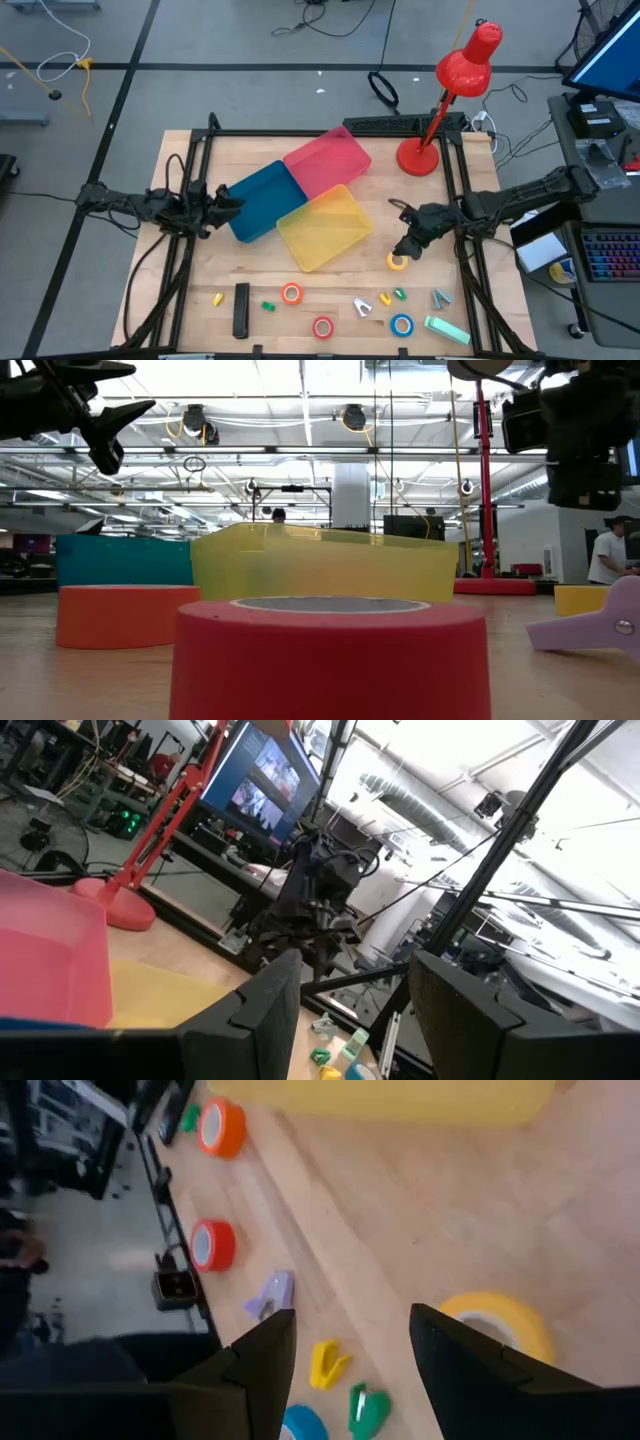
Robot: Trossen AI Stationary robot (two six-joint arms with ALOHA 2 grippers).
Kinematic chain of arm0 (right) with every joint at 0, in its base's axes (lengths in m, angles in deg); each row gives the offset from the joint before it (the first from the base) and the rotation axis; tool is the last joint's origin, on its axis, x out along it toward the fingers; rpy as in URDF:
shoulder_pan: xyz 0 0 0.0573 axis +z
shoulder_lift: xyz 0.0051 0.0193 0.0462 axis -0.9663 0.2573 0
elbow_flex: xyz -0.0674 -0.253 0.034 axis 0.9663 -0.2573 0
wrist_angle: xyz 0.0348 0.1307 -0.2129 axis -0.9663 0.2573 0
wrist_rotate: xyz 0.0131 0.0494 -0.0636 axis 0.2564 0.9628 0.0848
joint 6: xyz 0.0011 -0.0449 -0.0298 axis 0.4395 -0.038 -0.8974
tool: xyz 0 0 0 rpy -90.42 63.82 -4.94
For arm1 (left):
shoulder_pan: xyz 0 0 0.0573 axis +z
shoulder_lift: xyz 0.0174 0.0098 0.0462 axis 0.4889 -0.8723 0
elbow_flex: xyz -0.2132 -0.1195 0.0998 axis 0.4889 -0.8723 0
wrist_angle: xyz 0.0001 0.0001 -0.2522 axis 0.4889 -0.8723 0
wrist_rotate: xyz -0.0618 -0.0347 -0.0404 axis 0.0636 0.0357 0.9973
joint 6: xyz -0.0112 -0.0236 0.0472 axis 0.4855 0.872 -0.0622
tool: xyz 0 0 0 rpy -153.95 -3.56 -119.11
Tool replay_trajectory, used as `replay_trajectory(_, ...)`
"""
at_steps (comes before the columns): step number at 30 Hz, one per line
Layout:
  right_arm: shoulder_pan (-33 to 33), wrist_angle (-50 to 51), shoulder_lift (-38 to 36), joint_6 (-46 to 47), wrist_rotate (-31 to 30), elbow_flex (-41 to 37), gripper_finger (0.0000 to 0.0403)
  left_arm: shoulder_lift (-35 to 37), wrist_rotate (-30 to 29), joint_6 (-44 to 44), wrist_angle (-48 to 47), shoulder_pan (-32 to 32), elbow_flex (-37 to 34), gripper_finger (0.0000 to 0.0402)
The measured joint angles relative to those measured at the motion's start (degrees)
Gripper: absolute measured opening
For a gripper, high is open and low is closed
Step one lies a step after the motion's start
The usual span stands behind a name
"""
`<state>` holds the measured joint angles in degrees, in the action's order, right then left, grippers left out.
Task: Pick and place Stapler, Stapler remover, tape
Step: Put the yellow tape into the blue bin
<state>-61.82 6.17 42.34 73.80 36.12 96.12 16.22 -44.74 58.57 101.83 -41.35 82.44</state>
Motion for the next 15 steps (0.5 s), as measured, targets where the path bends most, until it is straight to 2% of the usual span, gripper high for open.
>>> replay_trajectory(4, 4.57, 0.01, 3.02, 3.31, -3.06, 0.02, 0.0192, 0.00, -0.01, 0.20, -0.71, -0.01, 0.00, 0.0186)
replay_trajectory(9, 7.05, 0.78, 8.90, 5.54, -3.15, 2.37, 0.0192, 0.00, -0.03, 0.21, -0.69, 0.00, 0.00, 0.0186)
replay_trajectory(15, 7.11, 14.49, 14.91, 2.99, -6.03, 9.90, 0.0192, 0.02, -0.03, 0.20, -1.09, -0.01, 0.00, 0.0186)
